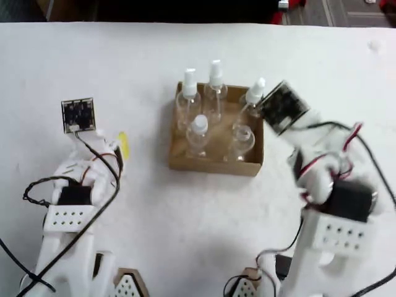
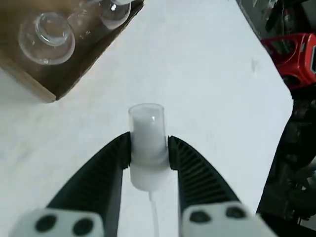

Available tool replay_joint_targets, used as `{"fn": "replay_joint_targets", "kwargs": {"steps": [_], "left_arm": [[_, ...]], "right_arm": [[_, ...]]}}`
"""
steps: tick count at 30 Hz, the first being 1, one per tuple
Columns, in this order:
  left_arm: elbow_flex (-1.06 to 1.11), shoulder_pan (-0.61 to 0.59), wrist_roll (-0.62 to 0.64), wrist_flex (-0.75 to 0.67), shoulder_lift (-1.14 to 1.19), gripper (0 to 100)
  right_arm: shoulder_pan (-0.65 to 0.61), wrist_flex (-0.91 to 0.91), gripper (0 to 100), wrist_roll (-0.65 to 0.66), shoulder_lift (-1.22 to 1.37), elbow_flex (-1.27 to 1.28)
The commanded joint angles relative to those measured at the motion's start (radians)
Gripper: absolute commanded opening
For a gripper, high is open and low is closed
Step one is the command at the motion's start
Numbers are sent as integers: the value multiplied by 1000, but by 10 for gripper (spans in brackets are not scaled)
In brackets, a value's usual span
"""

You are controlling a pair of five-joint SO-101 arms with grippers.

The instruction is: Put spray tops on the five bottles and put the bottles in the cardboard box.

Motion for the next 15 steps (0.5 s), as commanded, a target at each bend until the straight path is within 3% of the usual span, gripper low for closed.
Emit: {"fn": "replay_joint_targets", "kwargs": {"steps": [1,8,15], "left_arm": [[-8,5,-11,-15,-15,151],[-8,5,-11,-15,-15,151],[-8,5,-11,-15,-13,151]], "right_arm": [[-25,-219,17,-15,-202,210],[-22,-582,17,-60,-527,488],[-21,-840,16,-514,-696,549]]}}
